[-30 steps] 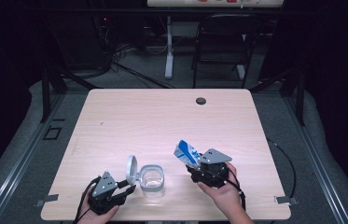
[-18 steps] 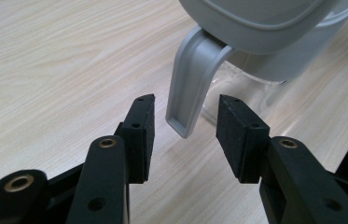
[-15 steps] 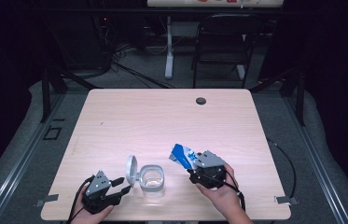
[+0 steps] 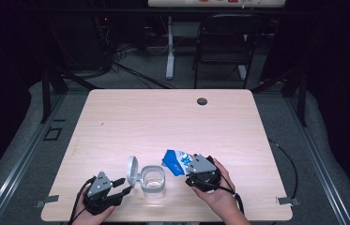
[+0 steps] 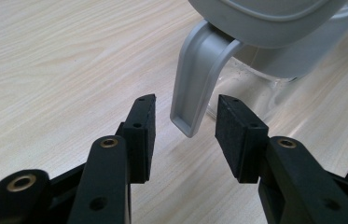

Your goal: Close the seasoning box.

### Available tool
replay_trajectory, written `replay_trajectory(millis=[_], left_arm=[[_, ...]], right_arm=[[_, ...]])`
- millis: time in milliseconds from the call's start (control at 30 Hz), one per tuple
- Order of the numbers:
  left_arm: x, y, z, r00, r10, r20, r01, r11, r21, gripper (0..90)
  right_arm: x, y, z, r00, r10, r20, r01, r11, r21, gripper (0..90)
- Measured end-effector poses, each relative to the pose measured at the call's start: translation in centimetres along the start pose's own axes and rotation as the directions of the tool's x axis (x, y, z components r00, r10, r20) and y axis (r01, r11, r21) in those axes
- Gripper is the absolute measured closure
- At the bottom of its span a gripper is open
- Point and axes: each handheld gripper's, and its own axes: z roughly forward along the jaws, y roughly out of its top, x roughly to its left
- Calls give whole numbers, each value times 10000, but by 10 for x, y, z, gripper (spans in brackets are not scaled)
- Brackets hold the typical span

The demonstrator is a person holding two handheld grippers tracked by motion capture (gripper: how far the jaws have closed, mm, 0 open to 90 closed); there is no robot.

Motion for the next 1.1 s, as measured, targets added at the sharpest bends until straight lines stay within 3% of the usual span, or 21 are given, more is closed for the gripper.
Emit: replay_trajectory(millis=[400,633,1100], left_arm=[[0,0,1,10000,60,-22,-60,10000,32,586],[0,-1,2,10000,10,-3,-10,10000,63,586],[0,-1,2,10000,3,-22,-3,10000,30,585]], right_arm=[[9,1,5,9976,-668,174,666,9977,132,416],[11,0,8,9968,-760,260,756,9970,170,416],[19,2,9,9767,-1975,835,1946,9800,421,416]])
